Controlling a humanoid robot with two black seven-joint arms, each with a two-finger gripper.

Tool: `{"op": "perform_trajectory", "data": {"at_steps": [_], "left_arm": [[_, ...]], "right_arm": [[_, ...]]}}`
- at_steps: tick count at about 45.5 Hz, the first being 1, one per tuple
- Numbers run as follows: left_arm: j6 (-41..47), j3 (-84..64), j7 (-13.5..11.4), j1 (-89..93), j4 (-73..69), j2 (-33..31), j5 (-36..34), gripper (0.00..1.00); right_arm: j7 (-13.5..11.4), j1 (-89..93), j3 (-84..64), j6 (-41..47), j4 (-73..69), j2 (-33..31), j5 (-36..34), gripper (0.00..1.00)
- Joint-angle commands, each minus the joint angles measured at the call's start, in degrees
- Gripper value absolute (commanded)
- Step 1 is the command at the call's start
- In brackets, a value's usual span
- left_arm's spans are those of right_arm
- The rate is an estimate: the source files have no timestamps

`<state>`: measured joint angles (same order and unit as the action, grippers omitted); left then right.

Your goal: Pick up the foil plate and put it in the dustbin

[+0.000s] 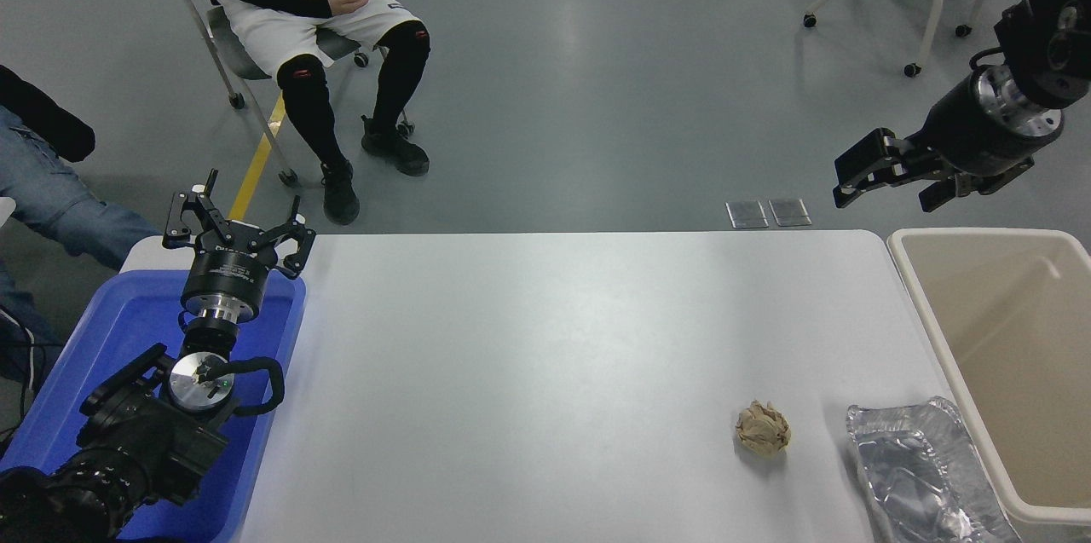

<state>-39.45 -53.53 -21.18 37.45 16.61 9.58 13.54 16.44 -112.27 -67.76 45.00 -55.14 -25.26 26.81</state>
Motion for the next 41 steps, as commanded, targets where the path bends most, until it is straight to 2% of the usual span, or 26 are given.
{"op": "perform_trajectory", "data": {"at_steps": [1, 32, 41], "left_arm": [[-0.01, 0.00, 0.00, -0.01, 0.00, 0.00, 0.08, 0.99], [-0.10, 0.00, 0.00, -0.01, 0.00, 0.00, -0.01, 0.99], [-0.10, 0.00, 0.00, -0.01, 0.00, 0.00, -0.01, 0.99]], "right_arm": [[0.00, 0.29, -0.09, 0.00, -0.05, 0.12, -0.09, 1.00], [0.00, 1.17, -8.97, 0.00, 0.21, 0.21, -0.09, 1.00], [-0.26, 1.52, -10.29, 0.00, -0.14, 0.03, 2.37, 1.00]]}}
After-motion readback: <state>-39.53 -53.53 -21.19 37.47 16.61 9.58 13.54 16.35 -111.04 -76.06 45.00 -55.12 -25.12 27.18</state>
